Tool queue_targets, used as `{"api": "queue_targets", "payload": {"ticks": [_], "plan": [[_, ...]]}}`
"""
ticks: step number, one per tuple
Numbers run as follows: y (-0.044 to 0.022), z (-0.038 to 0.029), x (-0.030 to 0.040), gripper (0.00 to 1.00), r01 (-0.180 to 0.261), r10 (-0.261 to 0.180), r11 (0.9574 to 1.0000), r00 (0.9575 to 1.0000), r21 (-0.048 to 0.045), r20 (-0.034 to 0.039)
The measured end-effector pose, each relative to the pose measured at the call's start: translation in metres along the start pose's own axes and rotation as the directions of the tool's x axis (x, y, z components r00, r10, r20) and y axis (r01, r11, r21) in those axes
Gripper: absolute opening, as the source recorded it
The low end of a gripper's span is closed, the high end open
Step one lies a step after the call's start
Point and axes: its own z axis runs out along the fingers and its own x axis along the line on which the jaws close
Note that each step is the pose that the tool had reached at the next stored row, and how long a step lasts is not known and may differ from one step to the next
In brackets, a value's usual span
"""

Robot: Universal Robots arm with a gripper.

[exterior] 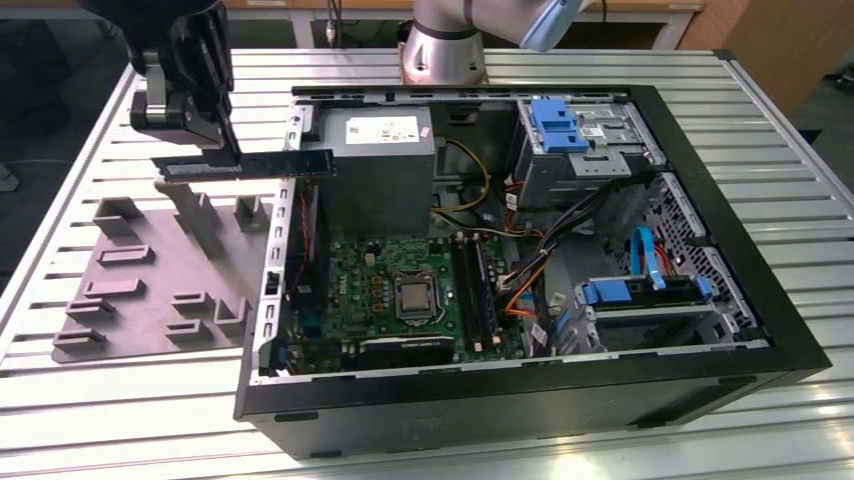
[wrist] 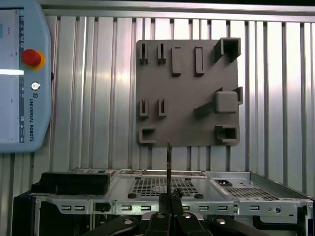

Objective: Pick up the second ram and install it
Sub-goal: 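Pick up the second ram and move it above second insertion slot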

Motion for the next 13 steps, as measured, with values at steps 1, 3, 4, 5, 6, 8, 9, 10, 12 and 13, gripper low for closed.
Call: {"api": "queue_targets", "payload": {"ticks": [1,3,4,5,6,8,9,10,12,13], "plan": [[-0.0007,0.0000,0.0000,0.12,0.000,0.000,1.0000,1.0000,0.0000,0.0000],[-0.0019,0.0000,0.0000,0.12,0.000,0.000,1.0000,1.0000,0.0000,0.0001],[-0.0025,-0.0001,0.0000,0.12,0.000,0.000,1.0000,1.0000,0.0000,0.0000],[-0.0031,-0.0001,0.0000,0.12,0.000,0.000,1.0000,1.0000,0.0000,0.0000],[-0.0037,-0.0001,0.0000,0.12,0.000,0.000,1.0000,1.0000,0.0000,0.0001],[-0.0051,-0.0002,0.0000,0.12,0.000,0.000,1.0000,1.0000,0.0000,0.0000],[-0.0058,-0.0002,0.0000,0.12,0.000,0.000,1.0000,1.0000,0.0000,0.0000],[-0.0066,-0.0003,0.0000,0.12,0.000,0.000,1.0000,1.0000,0.0000,0.0000],[-0.0080,-0.0003,0.0001,0.12,0.000,0.000,1.0000,1.0000,0.0000,0.0001],[-0.0087,-0.0003,0.0001,0.12,0.000,0.000,1.0000,1.0000,0.0000,0.0000]]}}
